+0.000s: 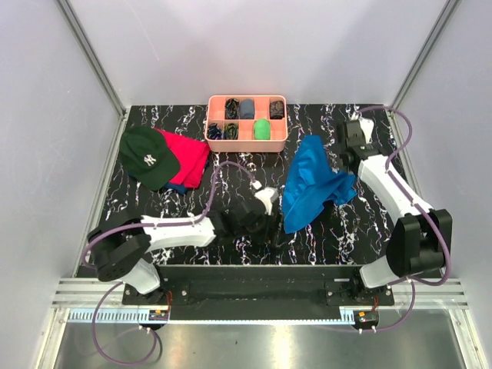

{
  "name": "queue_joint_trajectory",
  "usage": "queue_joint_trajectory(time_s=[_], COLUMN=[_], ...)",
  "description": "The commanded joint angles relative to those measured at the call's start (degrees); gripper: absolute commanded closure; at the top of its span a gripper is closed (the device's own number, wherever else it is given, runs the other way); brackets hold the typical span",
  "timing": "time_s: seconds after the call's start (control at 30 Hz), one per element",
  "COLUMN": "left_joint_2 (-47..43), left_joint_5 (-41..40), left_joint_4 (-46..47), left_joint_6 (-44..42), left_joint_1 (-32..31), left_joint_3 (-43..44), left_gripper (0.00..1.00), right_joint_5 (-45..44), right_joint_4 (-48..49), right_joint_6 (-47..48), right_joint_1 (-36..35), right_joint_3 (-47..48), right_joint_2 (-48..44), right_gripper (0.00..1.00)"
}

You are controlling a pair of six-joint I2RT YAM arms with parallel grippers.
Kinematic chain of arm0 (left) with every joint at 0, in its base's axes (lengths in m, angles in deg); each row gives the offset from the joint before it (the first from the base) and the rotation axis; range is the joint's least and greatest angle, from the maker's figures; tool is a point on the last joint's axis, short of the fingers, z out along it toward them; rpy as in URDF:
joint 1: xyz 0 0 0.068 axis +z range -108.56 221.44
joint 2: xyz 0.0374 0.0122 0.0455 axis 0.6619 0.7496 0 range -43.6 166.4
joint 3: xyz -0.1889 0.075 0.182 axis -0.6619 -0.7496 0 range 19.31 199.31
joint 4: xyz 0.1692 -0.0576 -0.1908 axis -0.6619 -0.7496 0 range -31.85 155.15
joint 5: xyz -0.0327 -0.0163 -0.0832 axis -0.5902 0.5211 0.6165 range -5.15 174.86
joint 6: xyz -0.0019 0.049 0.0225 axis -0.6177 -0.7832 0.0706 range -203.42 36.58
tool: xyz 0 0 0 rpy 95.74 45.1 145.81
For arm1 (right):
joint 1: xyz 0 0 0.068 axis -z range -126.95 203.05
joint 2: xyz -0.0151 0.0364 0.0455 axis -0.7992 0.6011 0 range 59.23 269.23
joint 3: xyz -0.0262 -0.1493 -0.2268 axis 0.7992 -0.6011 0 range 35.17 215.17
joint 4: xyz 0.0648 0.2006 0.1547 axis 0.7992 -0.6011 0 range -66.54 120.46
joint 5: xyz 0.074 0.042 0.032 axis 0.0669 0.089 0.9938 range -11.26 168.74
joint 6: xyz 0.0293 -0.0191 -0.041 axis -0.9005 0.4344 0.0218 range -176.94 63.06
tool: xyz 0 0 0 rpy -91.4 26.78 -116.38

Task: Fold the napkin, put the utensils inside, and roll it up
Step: Move the napkin to the centre of the board

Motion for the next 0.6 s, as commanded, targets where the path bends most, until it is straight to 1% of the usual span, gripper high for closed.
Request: queue_joint_trajectory(time_s=[0.0,0.1,0.2,0.37,0.43,0.57], left_joint_2=[5.20,9.59,12.06,13.65,14.17,13.74], left_joint_5=[-5.35,-9.74,-14.75,-20.38,-21.09,-25.04], left_joint_4=[1.16,-2.08,-4.64,-6.32,-6.41,-5.88], left_joint_6=[-7.23,-10.49,-10.85,-10.32,-10.06,-10.06], left_joint_1=[-3.93,-5.69,-5.95,-6.04,-6.56,-7.71], left_joint_3=[7.77,11.73,13.33,13.33,13.25,12.89], left_gripper=[0.20,0.24,0.28,0.28,0.28,0.27], right_joint_5=[-0.79,0.35,0.97,2.02,2.29,2.99], right_joint_4=[-0.41,-0.32,-0.32,-0.40,-0.32,0.03], right_joint_6=[-3.95,-4.57,-4.57,-4.39,-4.31,-4.13], right_joint_1=[0.34,0.26,0.26,0.26,0.26,0.26], right_joint_3=[-6.89,-9.27,-10.59,-12.18,-12.53,-12.79], right_joint_2=[-1.39,-3.50,-5.35,-7.37,-7.37,-6.76], right_gripper=[1.00,1.00,1.00,1.00,1.00,1.00])
